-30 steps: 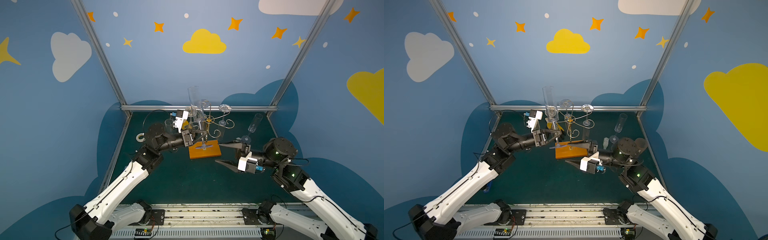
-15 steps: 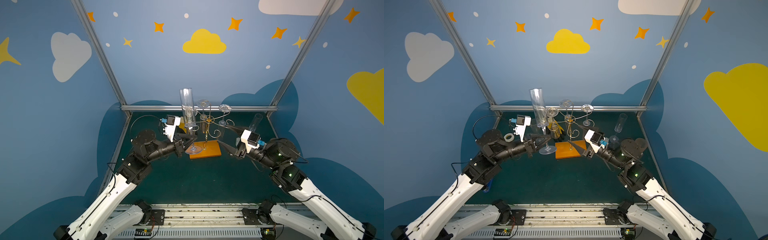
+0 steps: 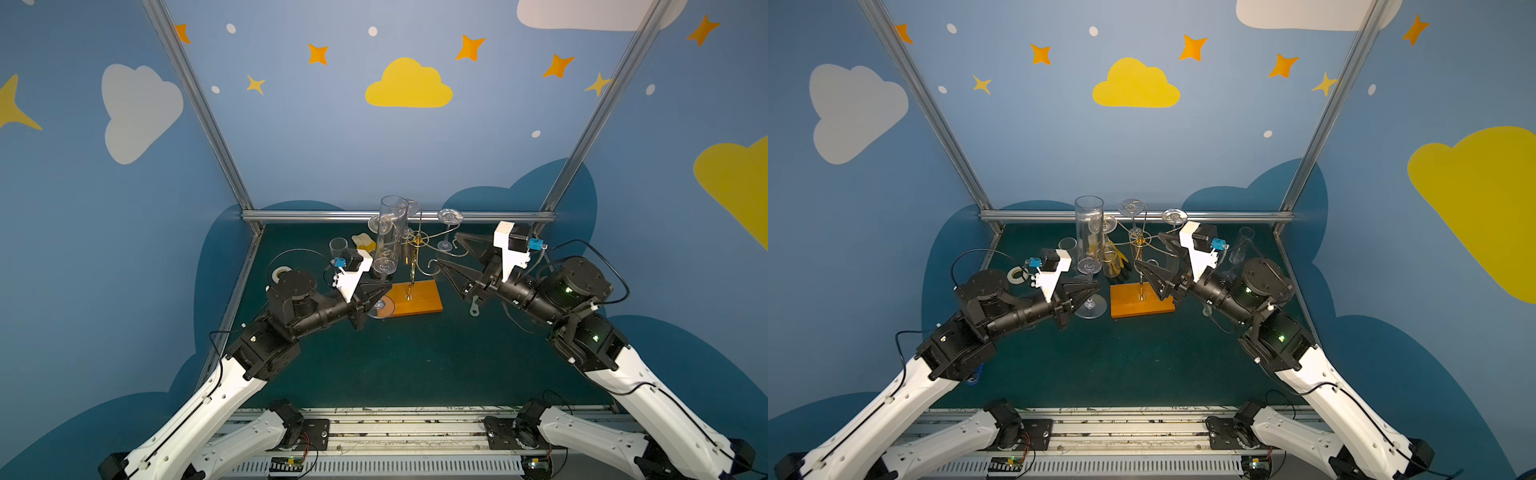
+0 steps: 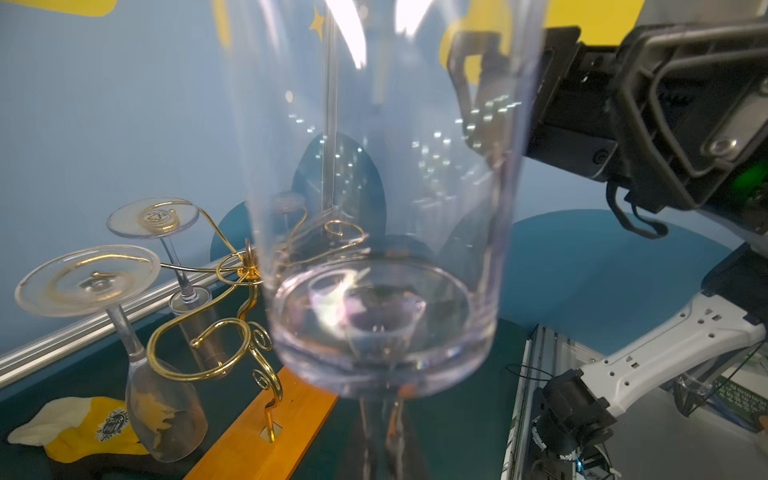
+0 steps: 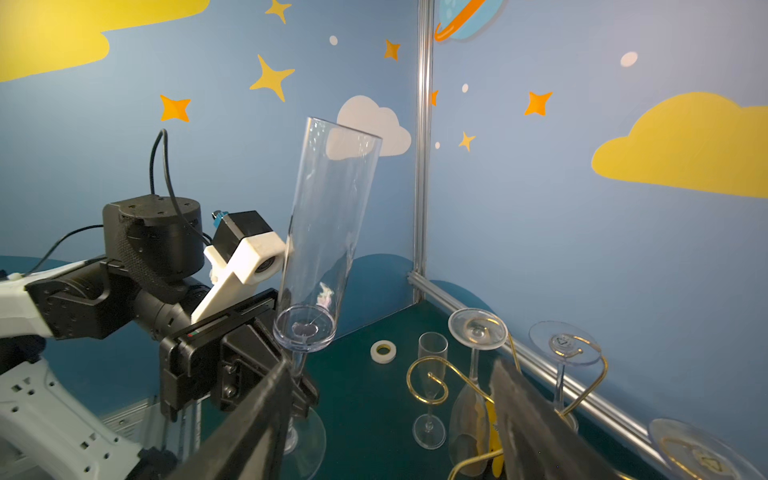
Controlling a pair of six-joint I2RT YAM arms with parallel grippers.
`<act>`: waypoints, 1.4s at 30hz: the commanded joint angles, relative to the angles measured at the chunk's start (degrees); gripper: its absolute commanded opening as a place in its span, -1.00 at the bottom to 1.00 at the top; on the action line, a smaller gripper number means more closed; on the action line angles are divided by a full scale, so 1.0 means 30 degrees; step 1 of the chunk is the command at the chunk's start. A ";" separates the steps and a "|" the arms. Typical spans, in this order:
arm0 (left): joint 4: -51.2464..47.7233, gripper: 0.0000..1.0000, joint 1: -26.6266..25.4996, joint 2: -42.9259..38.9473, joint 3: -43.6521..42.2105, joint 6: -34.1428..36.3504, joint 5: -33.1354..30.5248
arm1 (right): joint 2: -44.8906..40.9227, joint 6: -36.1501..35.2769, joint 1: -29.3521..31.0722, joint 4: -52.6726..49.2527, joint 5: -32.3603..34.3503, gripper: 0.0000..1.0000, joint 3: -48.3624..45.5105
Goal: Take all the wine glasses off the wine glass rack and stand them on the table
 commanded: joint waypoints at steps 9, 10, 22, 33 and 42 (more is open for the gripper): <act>0.0468 -0.95 -0.1603 -0.0015 -0.0483 0.2402 -0.1980 | 0.1235 0.2756 -0.0029 -0.2057 -0.2280 0.51 0.1809; 0.0500 -0.95 -0.1718 0.0018 -0.0532 0.2490 -0.2075 | 0.1290 0.2817 -0.0056 -0.1960 -0.2318 0.51 0.1740; 0.1025 -0.95 -0.2256 0.0830 -0.0663 0.2718 -0.2016 | 0.2080 0.4115 -0.0193 -0.0237 -0.3747 0.51 0.1576; 0.1165 -0.95 -0.2831 0.1212 -0.0776 0.2624 -0.1991 | 0.3021 0.5143 -0.0115 0.1211 -0.4378 0.49 0.1365; 0.1179 -0.95 -0.3602 0.1763 -0.0748 0.2742 -0.2321 | 0.2458 0.4914 -0.0076 0.1572 -0.3475 0.33 0.0281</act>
